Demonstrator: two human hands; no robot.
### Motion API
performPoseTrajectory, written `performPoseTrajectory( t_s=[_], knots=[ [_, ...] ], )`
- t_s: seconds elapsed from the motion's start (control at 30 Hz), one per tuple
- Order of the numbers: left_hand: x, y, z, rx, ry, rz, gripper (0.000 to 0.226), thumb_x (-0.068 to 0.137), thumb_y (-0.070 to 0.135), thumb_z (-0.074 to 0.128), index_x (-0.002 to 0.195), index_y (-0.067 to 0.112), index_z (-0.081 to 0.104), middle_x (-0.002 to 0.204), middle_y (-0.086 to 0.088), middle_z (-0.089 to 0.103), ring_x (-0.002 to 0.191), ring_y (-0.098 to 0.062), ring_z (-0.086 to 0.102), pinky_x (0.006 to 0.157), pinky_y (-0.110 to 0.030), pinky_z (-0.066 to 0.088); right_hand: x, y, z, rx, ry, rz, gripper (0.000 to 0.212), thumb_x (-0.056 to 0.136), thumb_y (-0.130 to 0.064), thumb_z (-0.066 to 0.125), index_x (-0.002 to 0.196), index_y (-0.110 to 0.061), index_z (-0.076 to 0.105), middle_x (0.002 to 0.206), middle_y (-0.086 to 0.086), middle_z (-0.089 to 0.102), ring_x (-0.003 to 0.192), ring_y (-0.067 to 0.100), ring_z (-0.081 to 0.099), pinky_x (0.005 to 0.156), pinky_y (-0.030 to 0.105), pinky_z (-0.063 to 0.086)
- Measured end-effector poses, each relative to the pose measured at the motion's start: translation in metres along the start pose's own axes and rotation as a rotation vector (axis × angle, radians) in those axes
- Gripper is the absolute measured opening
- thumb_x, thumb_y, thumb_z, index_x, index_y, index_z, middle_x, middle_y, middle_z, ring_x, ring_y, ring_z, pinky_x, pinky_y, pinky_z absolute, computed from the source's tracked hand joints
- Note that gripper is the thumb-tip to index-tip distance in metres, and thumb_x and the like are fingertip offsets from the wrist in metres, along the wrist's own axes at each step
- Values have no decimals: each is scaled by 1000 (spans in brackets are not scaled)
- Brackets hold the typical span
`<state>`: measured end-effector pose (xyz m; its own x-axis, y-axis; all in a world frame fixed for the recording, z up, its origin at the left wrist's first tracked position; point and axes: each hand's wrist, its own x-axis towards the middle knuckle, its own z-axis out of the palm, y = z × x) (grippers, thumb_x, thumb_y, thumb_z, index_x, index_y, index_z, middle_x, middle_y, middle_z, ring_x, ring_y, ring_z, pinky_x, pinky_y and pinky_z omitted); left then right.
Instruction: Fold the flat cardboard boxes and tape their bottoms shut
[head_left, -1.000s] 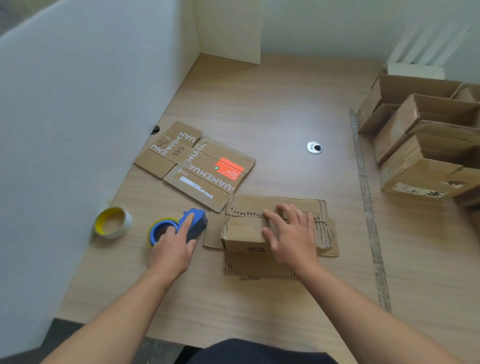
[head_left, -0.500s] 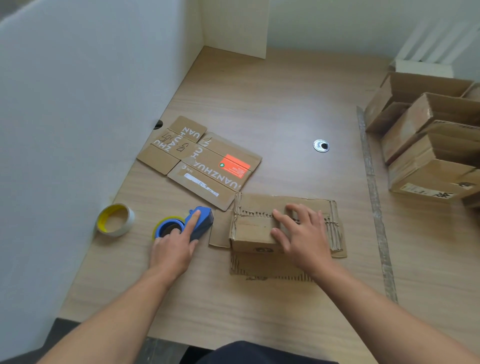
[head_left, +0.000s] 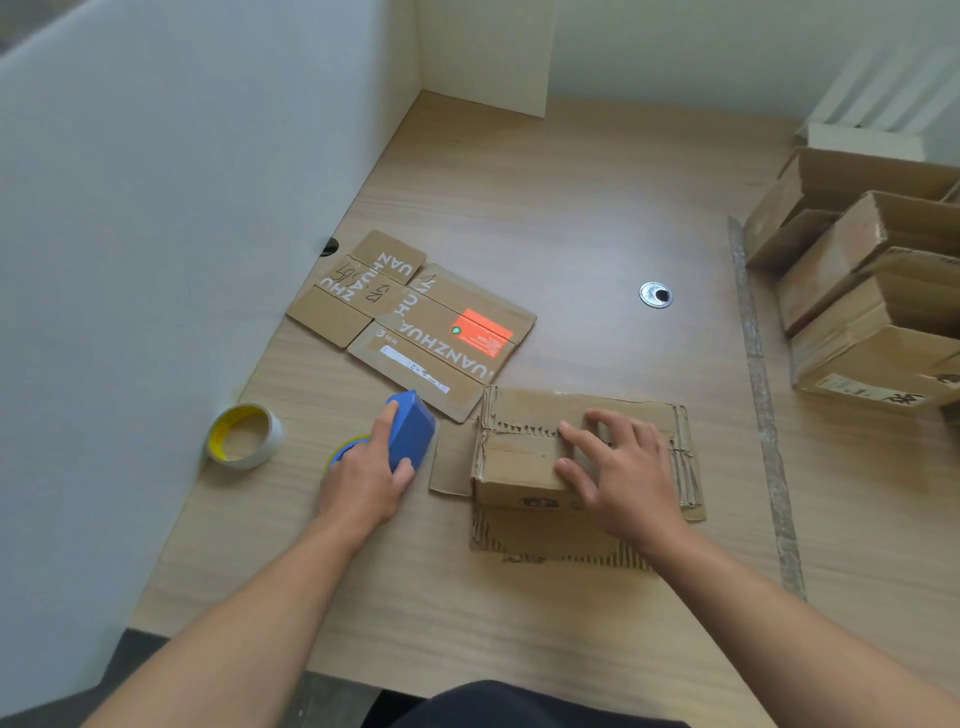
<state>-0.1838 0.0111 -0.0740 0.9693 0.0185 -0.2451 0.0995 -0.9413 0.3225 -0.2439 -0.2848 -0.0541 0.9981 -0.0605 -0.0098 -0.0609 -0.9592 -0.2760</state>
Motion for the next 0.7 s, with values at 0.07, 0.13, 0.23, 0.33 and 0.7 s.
performPoseTrajectory(
  t_s=[0.07, 0.13, 0.23, 0.33, 0.7],
  knots=[
    [-1, 1, -15, -26, 16, 50, 72, 95, 42, 53, 153, 43, 11, 112, -8, 63, 92, -31, 57, 75, -37, 45, 4, 1, -4, -43, -45, -10, 61, 85, -70, 29, 136, -46, 54, 141, -7, 44, 129, 20, 29, 111, 45, 23],
    [-3, 3, -33, -88, 37, 129, 71, 95, 44, 55, 152, 46, 12, 115, -7, 63, 95, -34, 60, 79, -41, 50, 8, 4, -7, -35, -98, -8, 62, 84, -73, 28, 136, -49, 51, 143, -11, 40, 132, 19, 27, 110, 41, 21],
    [-9, 13, -59, -144, 61, 311, 72, 94, 40, 61, 147, 54, 15, 117, -2, 64, 93, -35, 61, 76, -40, 49, 10, 8, -8, 77, -109, 22, 62, 81, -75, 25, 131, -53, 55, 140, -16, 41, 130, 14, 25, 105, 34, 20],
    [-14, 28, -76, -104, 112, 519, 70, 88, 47, 59, 141, 56, 15, 115, 4, 67, 85, -34, 64, 65, -33, 44, 10, 11, -6, 150, -80, 14, 47, 89, -66, 40, 130, -52, 57, 138, -18, 44, 129, 14, 29, 101, 32, 20],
    [-4, 79, -50, 172, 12, 1052, 64, 88, 51, 43, 148, 54, 19, 88, 7, 59, 58, -20, 55, 42, -30, 46, 4, 26, -12, 695, 76, -30, 50, 88, -59, 48, 136, -46, 53, 135, -22, 55, 125, 4, 47, 108, 37, 28]
  ],
)
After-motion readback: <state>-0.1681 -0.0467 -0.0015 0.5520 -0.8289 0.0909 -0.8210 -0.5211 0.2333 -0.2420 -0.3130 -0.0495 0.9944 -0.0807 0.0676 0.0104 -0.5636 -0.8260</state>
